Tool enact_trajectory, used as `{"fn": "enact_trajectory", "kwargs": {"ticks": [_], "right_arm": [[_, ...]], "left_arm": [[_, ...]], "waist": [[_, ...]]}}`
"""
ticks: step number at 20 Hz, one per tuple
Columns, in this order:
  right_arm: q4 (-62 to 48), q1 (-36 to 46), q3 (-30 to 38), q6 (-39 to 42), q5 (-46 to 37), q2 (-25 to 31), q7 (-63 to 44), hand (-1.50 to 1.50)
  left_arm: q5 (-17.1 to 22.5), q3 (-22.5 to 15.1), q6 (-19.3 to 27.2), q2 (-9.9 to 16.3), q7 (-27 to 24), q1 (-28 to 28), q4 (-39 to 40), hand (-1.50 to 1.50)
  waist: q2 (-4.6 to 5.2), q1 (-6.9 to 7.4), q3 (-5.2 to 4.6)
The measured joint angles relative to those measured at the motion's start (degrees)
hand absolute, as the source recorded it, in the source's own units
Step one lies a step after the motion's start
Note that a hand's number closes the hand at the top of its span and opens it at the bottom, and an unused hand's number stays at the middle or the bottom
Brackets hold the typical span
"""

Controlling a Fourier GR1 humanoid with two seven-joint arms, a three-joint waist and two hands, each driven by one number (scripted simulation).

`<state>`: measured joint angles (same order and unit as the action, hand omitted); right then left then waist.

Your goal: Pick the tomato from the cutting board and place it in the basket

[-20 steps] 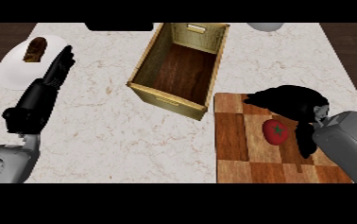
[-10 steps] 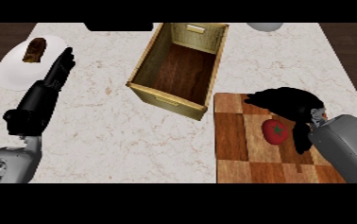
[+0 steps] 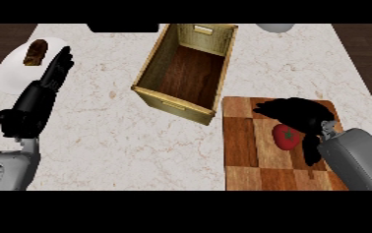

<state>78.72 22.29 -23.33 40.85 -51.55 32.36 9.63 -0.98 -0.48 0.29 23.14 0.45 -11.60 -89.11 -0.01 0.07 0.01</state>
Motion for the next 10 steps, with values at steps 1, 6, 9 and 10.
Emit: {"fn": "enact_trajectory", "kwargs": {"ticks": [1, 6, 9, 10], "right_arm": [[-0.1, -0.1, 0.2, 0.3, -0.7, -0.6, 0.1, -1.5], [-2.3, -0.5, 1.2, -0.5, -4.2, -2.3, 1.7, -1.5], [-4.6, -1.0, 1.8, -1.9, -6.3, -2.8, 3.2, -1.5], [-4.3, -1.1, 2.3, -1.5, -6.7, -2.2, 3.8, -1.5]], "left_arm": [[-0.4, 0.2, -0.3, -0.4, -0.1, -0.3, 0.5, 0.0], [-1.9, 1.1, -1.2, -1.8, -0.1, 0.0, 0.1, 0.0], [-2.0, 2.0, -2.2, -2.2, 0.9, -0.8, -0.2, 0.0], [-2.5, 1.8, -2.1, -2.7, 1.0, -0.8, -0.2, 0.0]], "waist": [[0.0, -0.01, -0.01], [0.01, 0.07, -0.01], [0.03, 0.08, -0.01], [0.02, 0.05, 0.01]]}}
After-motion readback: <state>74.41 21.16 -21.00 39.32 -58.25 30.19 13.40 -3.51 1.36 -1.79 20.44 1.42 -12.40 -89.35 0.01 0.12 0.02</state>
